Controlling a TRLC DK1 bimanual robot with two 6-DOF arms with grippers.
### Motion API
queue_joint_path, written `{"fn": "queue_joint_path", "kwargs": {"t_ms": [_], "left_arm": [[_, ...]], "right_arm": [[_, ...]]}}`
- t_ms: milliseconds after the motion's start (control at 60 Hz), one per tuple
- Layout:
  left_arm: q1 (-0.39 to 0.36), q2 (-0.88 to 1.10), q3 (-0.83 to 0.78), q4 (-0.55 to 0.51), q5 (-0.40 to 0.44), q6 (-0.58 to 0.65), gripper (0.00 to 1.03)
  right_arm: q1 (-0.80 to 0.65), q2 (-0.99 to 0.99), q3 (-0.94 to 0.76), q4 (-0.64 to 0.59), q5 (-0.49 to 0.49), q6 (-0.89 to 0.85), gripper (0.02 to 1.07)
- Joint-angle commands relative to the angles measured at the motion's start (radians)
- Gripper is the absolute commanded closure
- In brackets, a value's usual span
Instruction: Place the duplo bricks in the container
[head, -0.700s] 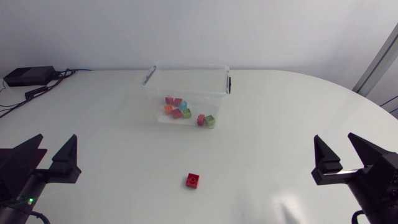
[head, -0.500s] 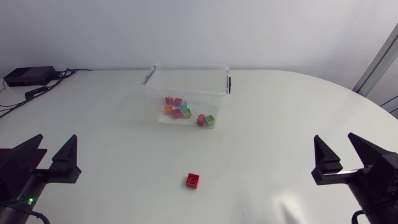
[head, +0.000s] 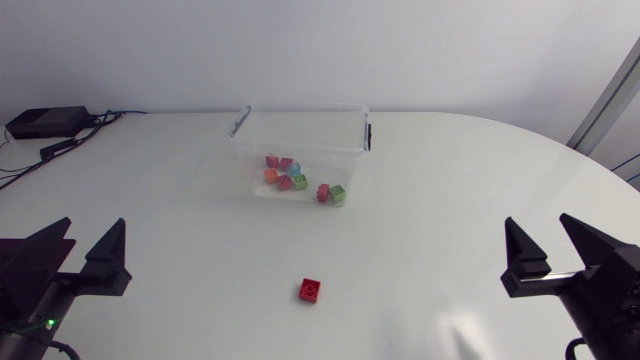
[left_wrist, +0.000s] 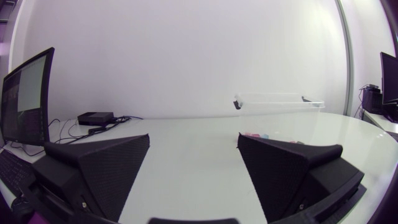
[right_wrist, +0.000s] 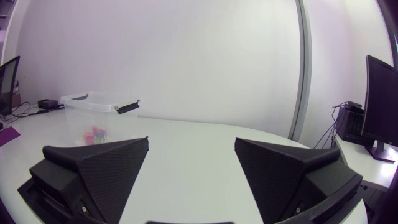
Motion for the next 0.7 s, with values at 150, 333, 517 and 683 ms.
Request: {"fn": "queue_joint_path", "kwargs": {"t_ms": [150, 333, 517, 683], "left_arm": [[0.007, -0.012, -0.017, 0.025, 0.003, 0.012, 0.04], [0.003, -0.009, 0.063, -0.039, 0.069, 0.068, 0.04], [-0.004, 0.154, 0.221, -0.09, 0.106, 0.063, 0.04], [0.004, 0.43, 0.385, -0.182, 0.109, 0.045, 0.04]], "right_arm": [[-0.004, -0.006, -0.029, -0.009, -0.002, -0.012, 0.07], [-0.004, -0.006, -0.029, -0.007, -0.002, -0.012, 0.07], [-0.004, -0.006, -0.029, -0.007, -0.002, -0.012, 0.07], [-0.004, -0.006, -0.029, -0.007, -0.002, -0.012, 0.07]]}}
